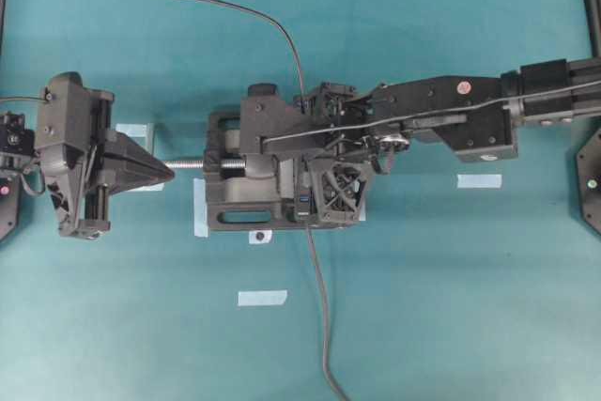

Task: Insert the USB into the second port from the front of the fixed hub.
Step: 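Push the USB plug into the second port with the right gripper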

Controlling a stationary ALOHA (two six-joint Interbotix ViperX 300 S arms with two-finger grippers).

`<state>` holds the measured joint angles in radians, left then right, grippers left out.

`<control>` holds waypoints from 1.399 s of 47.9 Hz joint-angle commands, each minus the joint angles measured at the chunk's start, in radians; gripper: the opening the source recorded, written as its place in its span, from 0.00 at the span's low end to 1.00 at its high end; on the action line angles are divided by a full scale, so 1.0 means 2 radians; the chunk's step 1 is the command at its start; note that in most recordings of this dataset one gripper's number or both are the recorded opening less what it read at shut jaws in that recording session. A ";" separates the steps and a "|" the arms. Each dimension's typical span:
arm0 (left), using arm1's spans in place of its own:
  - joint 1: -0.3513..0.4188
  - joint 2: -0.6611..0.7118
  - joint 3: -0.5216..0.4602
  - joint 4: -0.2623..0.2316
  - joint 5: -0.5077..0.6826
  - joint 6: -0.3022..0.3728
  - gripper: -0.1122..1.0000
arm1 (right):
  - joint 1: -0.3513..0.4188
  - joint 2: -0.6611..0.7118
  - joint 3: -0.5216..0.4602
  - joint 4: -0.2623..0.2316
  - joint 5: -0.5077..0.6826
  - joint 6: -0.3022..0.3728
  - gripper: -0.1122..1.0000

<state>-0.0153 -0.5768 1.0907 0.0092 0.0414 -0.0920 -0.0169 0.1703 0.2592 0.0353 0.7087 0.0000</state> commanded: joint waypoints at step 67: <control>0.000 -0.004 -0.013 0.001 -0.004 0.000 0.10 | 0.002 -0.015 0.023 0.001 -0.034 0.009 0.19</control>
<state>-0.0153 -0.5798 1.0891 0.0077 0.0414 -0.0920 -0.0153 0.1687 0.3068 0.0353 0.6458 0.0061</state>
